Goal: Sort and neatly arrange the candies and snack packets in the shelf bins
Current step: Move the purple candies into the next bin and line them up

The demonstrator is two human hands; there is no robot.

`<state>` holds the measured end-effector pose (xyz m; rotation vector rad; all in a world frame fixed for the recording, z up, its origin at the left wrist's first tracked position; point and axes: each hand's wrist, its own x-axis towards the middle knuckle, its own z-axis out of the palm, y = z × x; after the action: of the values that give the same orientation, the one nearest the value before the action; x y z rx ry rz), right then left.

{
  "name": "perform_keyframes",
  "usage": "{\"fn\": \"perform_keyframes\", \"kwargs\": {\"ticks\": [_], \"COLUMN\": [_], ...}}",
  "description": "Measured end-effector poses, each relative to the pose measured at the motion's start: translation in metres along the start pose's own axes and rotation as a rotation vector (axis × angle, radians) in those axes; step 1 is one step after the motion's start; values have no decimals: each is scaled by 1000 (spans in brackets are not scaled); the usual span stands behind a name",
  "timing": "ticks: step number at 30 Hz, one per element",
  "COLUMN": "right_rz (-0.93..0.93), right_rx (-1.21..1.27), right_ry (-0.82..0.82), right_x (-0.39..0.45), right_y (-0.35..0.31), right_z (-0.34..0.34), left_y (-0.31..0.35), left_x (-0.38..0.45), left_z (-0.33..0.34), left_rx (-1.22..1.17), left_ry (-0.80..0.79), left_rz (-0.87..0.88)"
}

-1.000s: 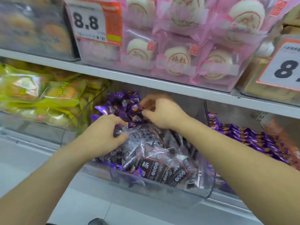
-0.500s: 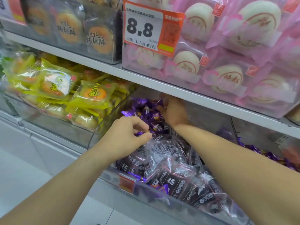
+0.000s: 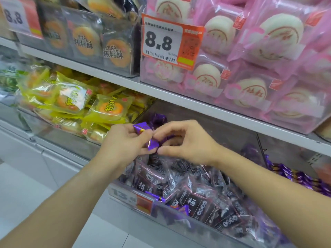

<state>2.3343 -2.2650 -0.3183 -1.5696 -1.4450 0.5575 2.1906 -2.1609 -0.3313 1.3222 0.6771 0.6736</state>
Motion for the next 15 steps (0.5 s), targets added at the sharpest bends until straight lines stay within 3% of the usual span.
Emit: {"fn": "perform_keyframes", "kwargs": {"ticks": [4, 10, 13, 15], "right_rz": [203, 93, 50, 80], "right_rx": [-153, -485, -523, -477], "right_ry": [280, 20, 69, 194], "right_x": [38, 80, 71, 54], "right_y": [32, 45, 44, 32], "right_z": [-16, 18, 20, 13], "left_y": [3, 4, 5, 7], "left_x": [-11, -18, -18, -20], "left_z": [-22, -30, -29, -27], "left_rx": [317, 222, 151, 107], "left_ry": [-20, -50, -60, -88], "left_rz": [96, -18, -48, -69]}}
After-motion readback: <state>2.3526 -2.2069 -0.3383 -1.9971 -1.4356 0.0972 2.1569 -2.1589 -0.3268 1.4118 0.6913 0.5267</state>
